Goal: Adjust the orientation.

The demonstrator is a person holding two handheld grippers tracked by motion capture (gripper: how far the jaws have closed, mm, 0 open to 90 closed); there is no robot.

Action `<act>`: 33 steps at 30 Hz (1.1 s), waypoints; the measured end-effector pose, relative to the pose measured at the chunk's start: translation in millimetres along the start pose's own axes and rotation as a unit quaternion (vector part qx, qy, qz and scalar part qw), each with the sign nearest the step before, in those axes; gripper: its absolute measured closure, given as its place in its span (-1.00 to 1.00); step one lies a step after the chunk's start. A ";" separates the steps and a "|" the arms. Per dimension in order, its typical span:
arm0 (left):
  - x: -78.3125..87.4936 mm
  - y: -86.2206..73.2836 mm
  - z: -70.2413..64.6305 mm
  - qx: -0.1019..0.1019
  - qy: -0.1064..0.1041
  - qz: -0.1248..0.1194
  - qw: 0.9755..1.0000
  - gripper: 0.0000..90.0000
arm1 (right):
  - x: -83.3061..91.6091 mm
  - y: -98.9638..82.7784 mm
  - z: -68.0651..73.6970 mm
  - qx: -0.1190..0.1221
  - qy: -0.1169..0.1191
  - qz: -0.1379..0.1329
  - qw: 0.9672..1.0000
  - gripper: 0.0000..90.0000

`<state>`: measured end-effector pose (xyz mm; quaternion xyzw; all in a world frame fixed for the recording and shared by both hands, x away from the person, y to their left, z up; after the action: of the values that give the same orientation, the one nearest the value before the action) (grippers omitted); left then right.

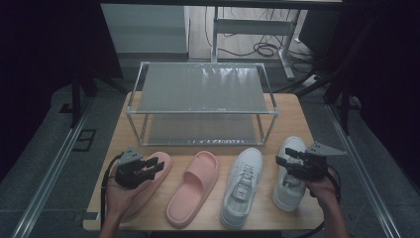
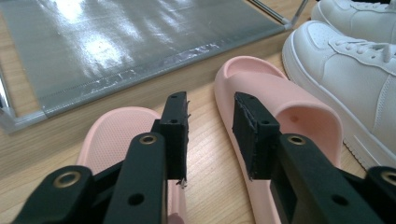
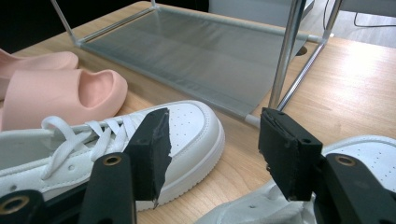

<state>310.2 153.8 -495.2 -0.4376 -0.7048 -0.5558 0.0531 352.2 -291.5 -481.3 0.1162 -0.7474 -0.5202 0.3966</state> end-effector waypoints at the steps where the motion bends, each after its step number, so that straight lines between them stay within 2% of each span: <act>1: 0.0 -0.3 -1.1 0.000 0.000 0.000 1.000 0.51 | 0.0 -0.3 0.1 0.001 -0.001 0.002 1.000 -0.04; 6: 4.6 1.0 -5.3 0.000 -0.005 -0.006 1.000 0.65 | 1.4 -0.9 0.6 -0.005 -0.003 0.003 1.000 -0.05; 9: 5.8 -0.1 -5.4 0.001 -0.015 0.001 1.000 0.76 | 0.8 -1.5 0.4 -0.011 -0.004 0.008 1.000 -0.06; 15: 8.6 -1.7 -0.3 0.004 -0.003 0.003 1.000 0.98 | -0.5 -2.3 0.7 -0.011 -0.005 0.013 1.000 -0.07; 19: 12.0 -7.9 1.1 0.008 0.000 0.011 1.000 1.00 | -0.5 -5.4 0.7 -0.012 -0.008 0.020 1.000 -0.07; 20: 12.8 -12.7 -0.6 0.002 0.003 0.022 1.000 1.00 | 0.9 -7.5 1.1 -0.014 -0.008 0.022 1.000 -0.07; 24: 18.8 -23.8 -4.3 -0.008 0.012 0.033 0.999 1.00 | 3.6 -9.3 0.9 -0.019 -0.014 0.023 0.999 -0.07; 33: 31.8 -53.1 1.1 0.004 0.027 0.054 0.998 1.00 | 7.5 -14.7 1.3 -0.024 -0.017 0.029 0.999 -0.07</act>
<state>255.4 172.4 -516.9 -0.4593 -0.6809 -0.5609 0.1036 342.9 -301.4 -490.7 0.0760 -0.7444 -0.5284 0.4012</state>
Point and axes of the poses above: each handheld gripper's, and its own axes: x roughly backward along the jaws, y roughly out of its top, z roughly to its left, the point moved 7 cm from there along -x, roughly forward along the jaws, and after that the axes turned 15 degrees about x, right-handed, at the moved point
